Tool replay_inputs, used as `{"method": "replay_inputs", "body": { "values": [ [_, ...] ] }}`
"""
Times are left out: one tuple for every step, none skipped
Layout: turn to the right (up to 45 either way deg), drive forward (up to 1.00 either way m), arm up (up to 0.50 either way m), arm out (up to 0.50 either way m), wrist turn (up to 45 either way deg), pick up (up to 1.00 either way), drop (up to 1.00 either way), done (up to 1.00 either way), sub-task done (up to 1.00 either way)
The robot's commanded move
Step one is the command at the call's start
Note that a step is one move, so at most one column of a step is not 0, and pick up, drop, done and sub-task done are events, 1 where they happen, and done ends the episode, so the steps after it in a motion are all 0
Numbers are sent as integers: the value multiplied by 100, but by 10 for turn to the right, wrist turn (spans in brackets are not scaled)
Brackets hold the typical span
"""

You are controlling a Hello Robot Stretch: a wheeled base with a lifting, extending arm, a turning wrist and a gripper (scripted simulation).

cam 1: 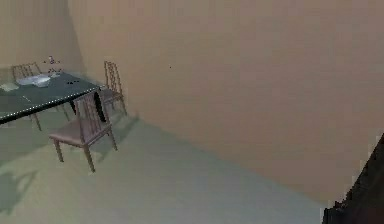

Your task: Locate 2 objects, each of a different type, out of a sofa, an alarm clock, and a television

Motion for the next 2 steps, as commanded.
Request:
{"method": "replay_inputs", "body": {
  "values": [
    [-270,0,0,0,0,0,0,0,0],
    [0,85,0,0,0,0,0,0,0]
  ]
}}
